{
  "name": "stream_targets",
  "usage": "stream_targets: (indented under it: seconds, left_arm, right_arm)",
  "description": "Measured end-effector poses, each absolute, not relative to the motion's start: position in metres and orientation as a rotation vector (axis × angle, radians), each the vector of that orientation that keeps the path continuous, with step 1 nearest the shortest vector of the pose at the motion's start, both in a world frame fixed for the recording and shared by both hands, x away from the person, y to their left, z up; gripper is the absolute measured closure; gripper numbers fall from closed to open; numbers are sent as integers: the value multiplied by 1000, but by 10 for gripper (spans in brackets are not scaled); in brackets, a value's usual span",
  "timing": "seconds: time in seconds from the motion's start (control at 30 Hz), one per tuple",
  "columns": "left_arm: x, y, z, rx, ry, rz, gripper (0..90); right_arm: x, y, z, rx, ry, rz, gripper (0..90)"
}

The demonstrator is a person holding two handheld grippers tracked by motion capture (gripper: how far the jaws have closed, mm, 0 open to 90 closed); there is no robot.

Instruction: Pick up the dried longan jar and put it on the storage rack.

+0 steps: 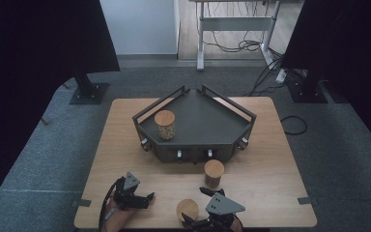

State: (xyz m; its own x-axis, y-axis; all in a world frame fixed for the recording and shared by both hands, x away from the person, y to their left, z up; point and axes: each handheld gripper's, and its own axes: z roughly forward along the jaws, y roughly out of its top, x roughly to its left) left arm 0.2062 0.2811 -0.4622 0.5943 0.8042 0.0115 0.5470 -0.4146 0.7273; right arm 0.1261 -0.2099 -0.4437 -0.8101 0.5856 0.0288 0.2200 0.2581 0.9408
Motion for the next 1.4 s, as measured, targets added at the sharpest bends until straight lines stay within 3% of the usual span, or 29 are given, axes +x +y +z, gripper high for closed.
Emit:
stream_targets:
  seconds: [1.4]
  left_arm:
    - [206, 281, -462, 2126, 1061, 472, 39]
  right_arm:
    - [131, -193, -463, 718, 2301, 1515, 40]
